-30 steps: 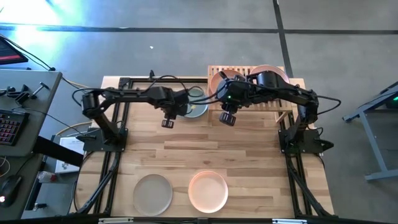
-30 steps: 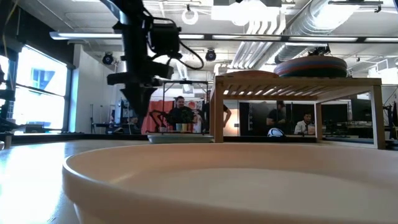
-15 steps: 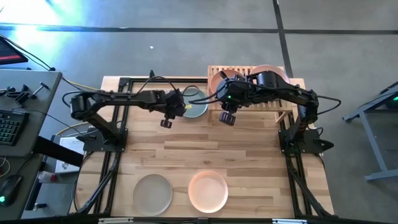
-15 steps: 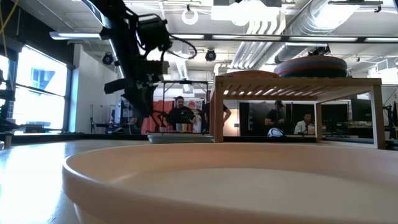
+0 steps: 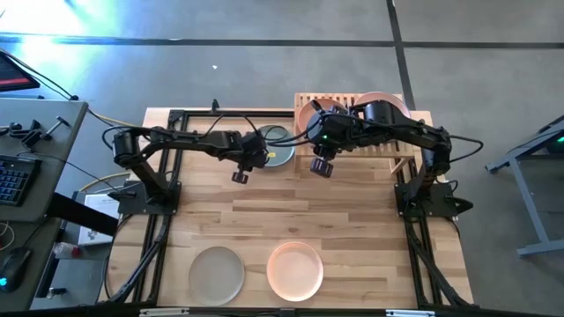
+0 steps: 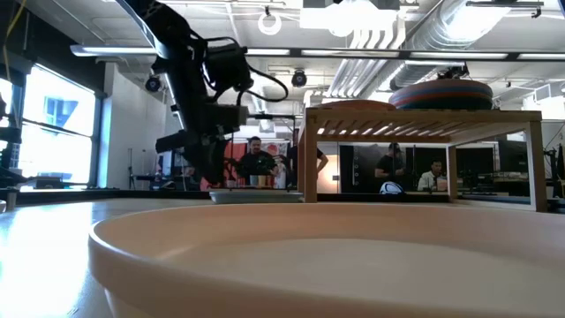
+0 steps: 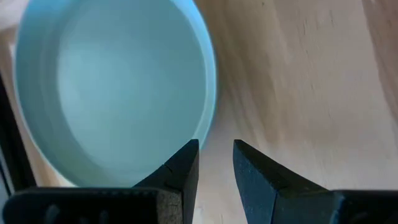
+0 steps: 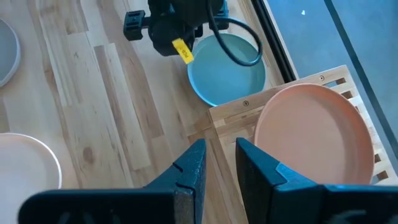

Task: Place and stack plates onto a shelf
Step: Stack the light blue plate on the top of the light brown plate on the shelf

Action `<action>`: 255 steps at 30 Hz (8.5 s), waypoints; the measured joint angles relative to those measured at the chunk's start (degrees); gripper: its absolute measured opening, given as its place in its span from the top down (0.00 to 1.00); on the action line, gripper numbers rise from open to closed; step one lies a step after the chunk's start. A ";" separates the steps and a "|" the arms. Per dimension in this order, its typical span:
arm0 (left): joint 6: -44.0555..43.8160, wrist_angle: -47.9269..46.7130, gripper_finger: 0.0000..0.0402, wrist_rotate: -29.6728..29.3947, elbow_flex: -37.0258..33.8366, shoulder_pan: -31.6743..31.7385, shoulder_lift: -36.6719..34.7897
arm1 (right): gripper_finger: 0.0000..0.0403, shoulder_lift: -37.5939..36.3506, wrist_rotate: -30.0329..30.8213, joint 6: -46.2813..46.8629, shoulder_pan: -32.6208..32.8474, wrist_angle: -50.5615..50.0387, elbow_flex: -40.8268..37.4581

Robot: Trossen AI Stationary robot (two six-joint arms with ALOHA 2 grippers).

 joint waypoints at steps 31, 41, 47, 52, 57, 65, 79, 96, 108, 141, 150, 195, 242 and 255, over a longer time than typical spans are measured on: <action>-3.21 6.07 0.78 -8.87 0.09 -1.59 8.19 | 0.84 0.00 0.00 0.43 0.00 0.00 0.00; -2.47 5.56 0.89 -8.41 0.04 -1.65 8.21 | 0.84 0.00 0.00 -0.03 0.00 -0.04 0.00; -2.58 5.56 0.98 -7.62 0.04 -1.74 8.21 | 0.84 0.00 0.00 0.47 0.00 -0.07 0.00; -3.56 3.68 0.99 -7.69 0.58 -1.74 8.08 | 0.84 0.00 0.00 0.55 0.00 -0.07 0.00; -5.85 -0.72 0.99 -7.69 4.01 -1.74 8.07 | 0.84 0.00 0.00 0.58 0.00 -0.04 0.00; -11.19 -9.64 1.00 -7.74 9.78 -1.74 8.04 | 0.84 0.00 0.00 0.45 0.00 -0.04 0.00; -19.33 -21.95 1.00 -8.06 12.47 -1.09 3.42 | 0.84 0.00 0.00 -1.08 0.00 -0.11 0.00; -15.86 -17.35 1.00 -19.47 12.48 -0.83 -18.60 | 0.84 0.00 15.07 5.82 -3.04 0.95 0.00; 15.09 -0.36 0.99 -20.72 12.55 -1.76 -22.60 | 0.84 0.00 24.81 13.89 -9.27 6.32 0.00; 29.50 3.69 0.99 -26.29 12.52 -8.47 -11.33 | 0.84 1.73 -1.18 20.92 -23.11 15.13 -0.02; 29.90 5.86 0.99 -27.30 12.52 -8.78 -11.35 | 0.84 3.67 -0.94 21.01 -21.57 13.70 -0.02; 25.12 8.86 0.88 -23.81 12.52 -10.31 -11.13 | 1.00 4.81 -2.03 19.93 -21.68 12.55 -0.02; -12.11 8.35 0.81 -37.81 12.52 -13.61 -11.09 | 1.00 0.90 -32.91 -13.46 -47.29 7.79 -11.66; -12.10 8.34 0.81 -37.79 12.52 -13.61 -11.09 | 1.00 0.94 -34.74 -13.53 -52.08 10.77 -18.64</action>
